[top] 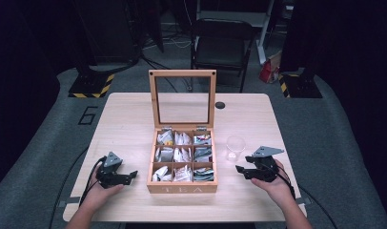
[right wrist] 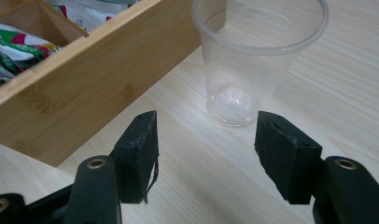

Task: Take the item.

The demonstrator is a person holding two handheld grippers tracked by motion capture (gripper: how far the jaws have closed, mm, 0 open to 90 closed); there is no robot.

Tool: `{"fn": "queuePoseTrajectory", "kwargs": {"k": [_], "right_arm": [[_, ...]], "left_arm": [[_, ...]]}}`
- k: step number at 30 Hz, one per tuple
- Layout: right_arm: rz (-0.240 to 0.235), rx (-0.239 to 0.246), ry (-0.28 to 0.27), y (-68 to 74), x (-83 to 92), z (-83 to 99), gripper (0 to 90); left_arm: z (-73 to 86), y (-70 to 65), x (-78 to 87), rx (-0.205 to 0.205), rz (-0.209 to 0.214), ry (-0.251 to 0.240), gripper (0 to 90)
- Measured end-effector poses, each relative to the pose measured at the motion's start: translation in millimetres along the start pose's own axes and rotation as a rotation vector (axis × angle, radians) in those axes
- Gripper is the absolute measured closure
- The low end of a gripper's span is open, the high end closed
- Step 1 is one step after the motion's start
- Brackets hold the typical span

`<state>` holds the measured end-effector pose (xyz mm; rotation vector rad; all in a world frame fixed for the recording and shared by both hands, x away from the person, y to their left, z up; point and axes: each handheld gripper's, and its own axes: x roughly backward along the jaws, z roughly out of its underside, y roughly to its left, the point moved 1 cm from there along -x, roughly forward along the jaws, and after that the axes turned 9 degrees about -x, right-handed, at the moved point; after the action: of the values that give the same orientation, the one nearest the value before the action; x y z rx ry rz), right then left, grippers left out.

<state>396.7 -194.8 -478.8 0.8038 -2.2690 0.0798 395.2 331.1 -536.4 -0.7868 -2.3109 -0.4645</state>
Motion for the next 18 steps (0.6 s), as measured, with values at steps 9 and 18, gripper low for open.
{"fn": "queuePoseTrajectory", "kwargs": {"k": [9, 18], "right_arm": [[-0.033, 0.007, -0.016, 7.6, 12.2, -9.1, 39.0], [-0.044, 0.027, -0.018, 14.3, 18.2, -19.6, 39.4]], "left_arm": [[0.1, -0.3, -0.5, 0.002, -0.005, -0.006, 14.2], [0.2, -0.4, -0.7, 0.001, -0.008, -0.008, 14.2]]}}
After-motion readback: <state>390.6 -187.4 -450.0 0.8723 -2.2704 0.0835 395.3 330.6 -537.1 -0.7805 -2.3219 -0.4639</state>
